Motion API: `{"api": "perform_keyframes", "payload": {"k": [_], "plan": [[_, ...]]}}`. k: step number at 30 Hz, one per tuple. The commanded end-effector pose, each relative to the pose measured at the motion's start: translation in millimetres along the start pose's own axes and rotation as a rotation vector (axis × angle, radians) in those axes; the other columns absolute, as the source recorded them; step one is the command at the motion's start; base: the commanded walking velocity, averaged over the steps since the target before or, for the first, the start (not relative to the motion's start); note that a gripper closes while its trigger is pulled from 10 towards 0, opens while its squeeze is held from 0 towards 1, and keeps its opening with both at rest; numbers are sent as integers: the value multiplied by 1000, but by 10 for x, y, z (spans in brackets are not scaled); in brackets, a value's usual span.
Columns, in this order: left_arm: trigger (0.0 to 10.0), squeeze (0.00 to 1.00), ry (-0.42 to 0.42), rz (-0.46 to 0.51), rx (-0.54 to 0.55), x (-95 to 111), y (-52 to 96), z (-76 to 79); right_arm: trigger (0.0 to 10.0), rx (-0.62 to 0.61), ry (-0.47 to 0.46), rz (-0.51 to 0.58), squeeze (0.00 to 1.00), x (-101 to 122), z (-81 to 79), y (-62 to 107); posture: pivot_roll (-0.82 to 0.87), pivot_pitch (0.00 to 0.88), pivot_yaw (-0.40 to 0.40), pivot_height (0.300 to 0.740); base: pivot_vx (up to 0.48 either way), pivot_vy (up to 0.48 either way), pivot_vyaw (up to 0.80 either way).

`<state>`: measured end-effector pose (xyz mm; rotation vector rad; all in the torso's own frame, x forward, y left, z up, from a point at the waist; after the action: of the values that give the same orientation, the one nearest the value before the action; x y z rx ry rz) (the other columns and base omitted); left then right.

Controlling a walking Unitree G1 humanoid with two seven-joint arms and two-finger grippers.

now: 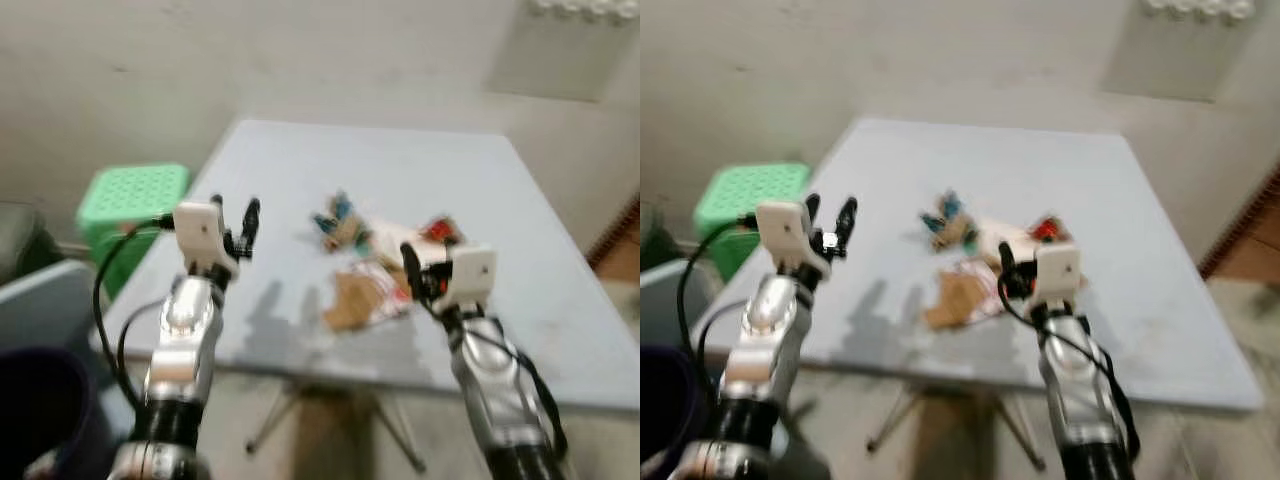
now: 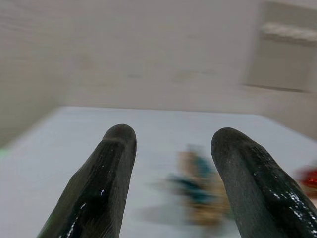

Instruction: Picking trash to rubbish bin

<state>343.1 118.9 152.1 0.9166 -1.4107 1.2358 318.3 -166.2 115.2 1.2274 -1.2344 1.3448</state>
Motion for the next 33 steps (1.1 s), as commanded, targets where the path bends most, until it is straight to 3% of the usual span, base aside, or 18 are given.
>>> {"api": "perform_keyframes", "payload": {"k": [1, 9, 12, 18, 25, 28, 33], "plan": [[10000, 0, -10, -12, 21, 9, 7, -90, 10000, 7, -32, 37, 0, 65, -77, -28, 78, 0, -2, 740, 0, 0, -438], [10000, 0, -12, -41, -4, -56, 55, -4, 10000, -11, -33, -11, 0, 17, -72, -12, 73, 0, -4, 740, 0, 0, 0], [10000, 0, 14, -38, -40, -55, 70, 59, 10000, -45, 5, -13, 0, 13, -45, -2, 71, 0, -5, 740, 0, 0, 0], [10000, 0, -23, -66, -69, -97, 86, 93, 10000, -15, -16, -40, 0, -35, -69, 22, 70, 0, -3, 740, 0, 0, 0], [10000, 0, -74, -84, -187, -137, 146, 230, 10000, -18, 10, -50, 0, -56, 15, 41, 68, 0, 0, 740, 0, 0, 0], [10000, 0, -93, -100, -259, -173, 183, 314, 10000, -4, -72, -97, 0, -92, 60, 39, 71, 0, 1, 740, 0, 0, 0], [10000, 0, -103, -127, -316, -228, 225, 382, 10000, -12, -59, -66, 0, -54, 138, 34, 75, 0, -2, 740, 0, 0, 0]]}}
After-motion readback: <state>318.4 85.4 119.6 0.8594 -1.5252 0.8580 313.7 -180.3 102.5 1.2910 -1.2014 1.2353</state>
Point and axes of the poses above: a point about 5 cm out from each wrist's last joint towards the gripper, its own y axis pointing back from the gripper into the wrist, its own x axis along the axis of the wrist's last joint, z = x × y, the point moved 1 cm from there along -y, pointing out of the wrist towards the gripper, and after that the axes turned 2 degrees about -y, right-handed, at the moved point
